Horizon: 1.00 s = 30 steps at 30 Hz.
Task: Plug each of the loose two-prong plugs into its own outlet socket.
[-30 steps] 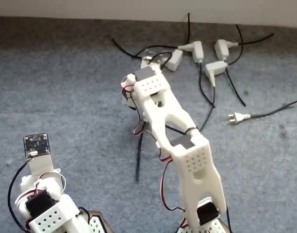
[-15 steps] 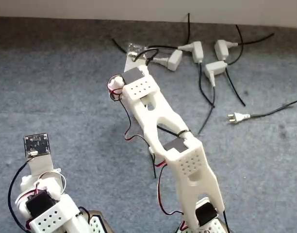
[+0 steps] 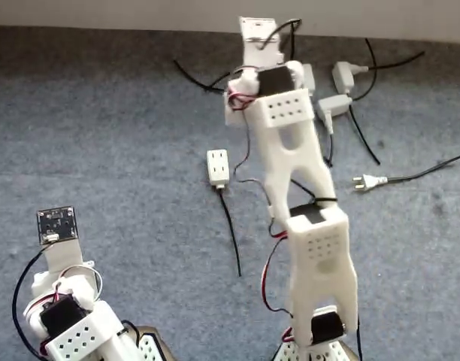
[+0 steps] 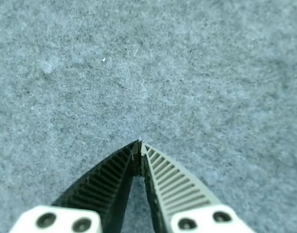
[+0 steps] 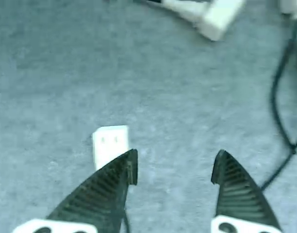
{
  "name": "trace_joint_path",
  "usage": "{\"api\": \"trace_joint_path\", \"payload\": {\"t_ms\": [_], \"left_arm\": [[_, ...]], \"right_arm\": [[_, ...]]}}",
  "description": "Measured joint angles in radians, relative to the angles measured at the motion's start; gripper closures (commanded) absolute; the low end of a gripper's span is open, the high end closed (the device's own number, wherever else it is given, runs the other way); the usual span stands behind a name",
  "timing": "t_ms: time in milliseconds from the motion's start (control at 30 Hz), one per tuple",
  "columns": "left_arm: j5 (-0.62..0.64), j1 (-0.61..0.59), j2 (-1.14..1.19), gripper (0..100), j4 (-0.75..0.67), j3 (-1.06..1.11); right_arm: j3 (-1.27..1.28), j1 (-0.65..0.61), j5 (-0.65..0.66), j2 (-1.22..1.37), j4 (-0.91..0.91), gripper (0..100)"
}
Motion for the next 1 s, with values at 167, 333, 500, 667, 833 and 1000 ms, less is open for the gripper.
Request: {"api": "trace_joint_path", "payload": {"t_ms": [167, 333, 500, 667, 833, 1000], "left_arm": [[0.0, 0.0, 0.0, 99, 0.0, 0.0], [0.0, 0.0, 0.0, 99, 0.0, 0.0], [0.0, 0.0, 0.0, 99, 0.0, 0.0], [0.0, 0.0, 0.0, 99, 0.0, 0.0], [0.0, 0.0, 0.0, 99, 0.0, 0.0], [0.0, 0.0, 0.0, 99, 0.0, 0.0]], "right_arm": [[0.175, 0.301, 0.169, -0.11, 0.0, 75.3], [0.278, 0.477, 0.535, -0.112, 0.0, 75.3], [0.281, 0.603, 0.824, -0.015, -0.055, 75.3], [0.281, 0.632, 0.954, 0.126, -0.104, 75.3], [0.238, 0.623, 0.804, 0.242, -0.176, 75.3], [0.081, 0.62, 0.402, 0.322, -0.164, 75.3]]}}
